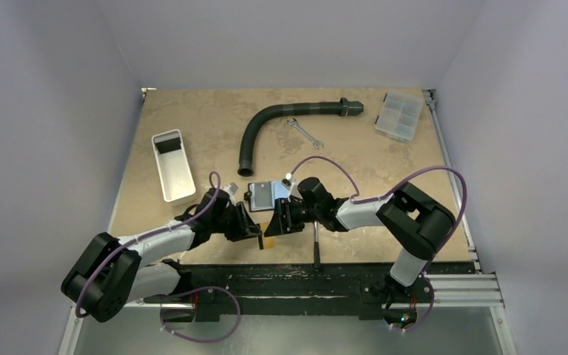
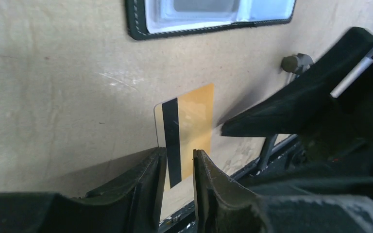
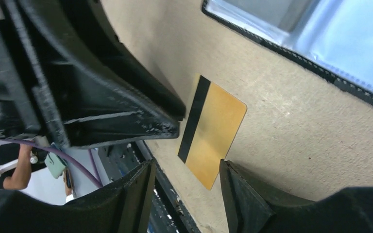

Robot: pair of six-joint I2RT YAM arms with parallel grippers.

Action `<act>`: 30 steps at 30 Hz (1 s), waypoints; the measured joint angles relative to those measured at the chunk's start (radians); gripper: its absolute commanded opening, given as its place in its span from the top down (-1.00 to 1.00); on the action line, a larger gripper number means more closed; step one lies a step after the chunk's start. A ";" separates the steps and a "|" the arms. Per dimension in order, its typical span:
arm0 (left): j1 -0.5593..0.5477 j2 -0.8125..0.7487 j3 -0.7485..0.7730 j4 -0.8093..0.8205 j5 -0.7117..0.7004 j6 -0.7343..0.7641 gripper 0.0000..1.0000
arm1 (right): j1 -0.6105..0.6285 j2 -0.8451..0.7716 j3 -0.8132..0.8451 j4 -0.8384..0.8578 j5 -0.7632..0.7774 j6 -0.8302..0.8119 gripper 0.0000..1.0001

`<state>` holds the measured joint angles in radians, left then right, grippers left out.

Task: Put the credit cards into the card holder
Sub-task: Pick up the credit card from the center of the board.

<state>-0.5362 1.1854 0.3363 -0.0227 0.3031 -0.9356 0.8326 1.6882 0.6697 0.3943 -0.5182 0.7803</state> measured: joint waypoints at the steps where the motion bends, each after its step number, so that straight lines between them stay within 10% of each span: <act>1: -0.005 0.000 -0.011 0.023 0.009 -0.014 0.37 | 0.006 0.017 0.000 0.004 0.005 0.006 -0.03; 13: -0.015 -0.047 -0.096 0.132 0.045 -0.102 0.27 | 0.022 0.046 -0.002 0.010 0.052 0.009 0.10; 19: -0.017 -0.156 -0.047 -0.091 -0.008 -0.098 -0.15 | 0.049 -0.007 0.028 -0.125 0.111 -0.088 -0.02; 30: -0.017 -0.264 -0.022 -0.368 -0.013 -0.286 -0.26 | 0.052 0.016 0.249 -0.311 0.171 -0.264 0.03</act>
<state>-0.5533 0.9215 0.3141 -0.3908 0.2905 -1.2217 0.8845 1.7042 0.9188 0.0830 -0.3473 0.5167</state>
